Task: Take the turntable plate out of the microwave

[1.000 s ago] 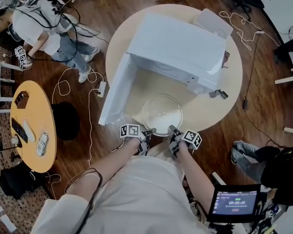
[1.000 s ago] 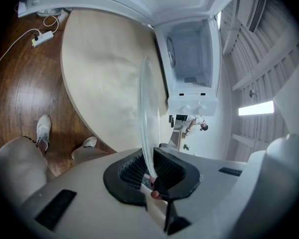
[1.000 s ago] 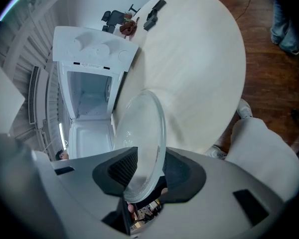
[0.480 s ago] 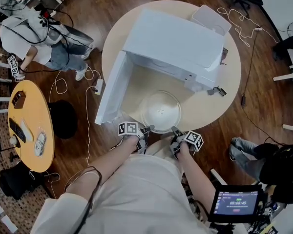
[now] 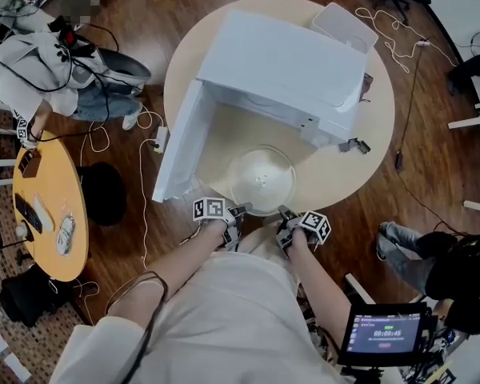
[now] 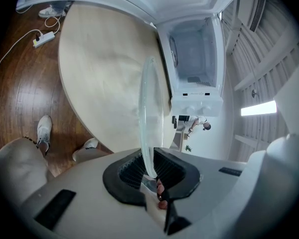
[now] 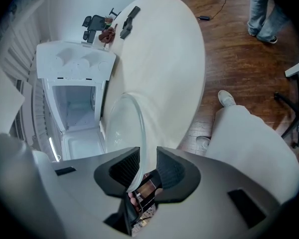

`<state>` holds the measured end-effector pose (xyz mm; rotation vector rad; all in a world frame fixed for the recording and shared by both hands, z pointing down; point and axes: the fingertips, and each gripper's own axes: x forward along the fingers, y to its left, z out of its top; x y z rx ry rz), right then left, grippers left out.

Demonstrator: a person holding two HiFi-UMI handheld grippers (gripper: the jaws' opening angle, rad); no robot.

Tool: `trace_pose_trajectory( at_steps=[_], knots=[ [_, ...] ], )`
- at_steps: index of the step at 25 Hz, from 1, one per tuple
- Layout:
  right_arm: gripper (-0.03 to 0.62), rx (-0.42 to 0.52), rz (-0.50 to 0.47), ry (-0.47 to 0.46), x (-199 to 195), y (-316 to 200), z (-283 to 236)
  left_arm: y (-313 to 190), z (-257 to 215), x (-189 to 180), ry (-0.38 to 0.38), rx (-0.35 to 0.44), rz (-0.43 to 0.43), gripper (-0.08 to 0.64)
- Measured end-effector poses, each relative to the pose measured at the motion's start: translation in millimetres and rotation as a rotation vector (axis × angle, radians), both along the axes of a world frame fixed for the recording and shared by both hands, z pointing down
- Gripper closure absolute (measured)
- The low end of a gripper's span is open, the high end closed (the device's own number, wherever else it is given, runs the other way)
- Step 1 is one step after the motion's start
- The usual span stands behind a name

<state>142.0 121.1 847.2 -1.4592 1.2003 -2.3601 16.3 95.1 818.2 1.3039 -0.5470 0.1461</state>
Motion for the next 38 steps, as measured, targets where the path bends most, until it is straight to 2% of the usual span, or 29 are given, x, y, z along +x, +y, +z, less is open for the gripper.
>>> trace_pose_trajectory(
  at_steps=[4, 13, 19, 27, 38],
  knots=[
    [0.552, 0.004, 0.029, -0.012, -4, -4, -4, 1, 2, -2, -0.013, -0.004, 0.001, 0.512],
    [0.560, 0.050, 0.065, -0.024, -5, -4, -9, 2, 6, -4, -0.042, -0.031, -0.013, 0.509],
    [0.561, 0.079, 0.069, 0.012, -3, -4, -15, 5, 13, -4, -0.081, -0.065, 0.003, 0.486],
    [0.562, 0.115, 0.072, 0.002, -10, -7, -18, 2, 19, -14, -0.189, -0.023, 0.048, 0.451],
    [0.561, 0.122, 0.069, -0.002, -15, -11, -20, -3, 21, -24, -0.261, 0.009, 0.082, 0.431]
  ],
)
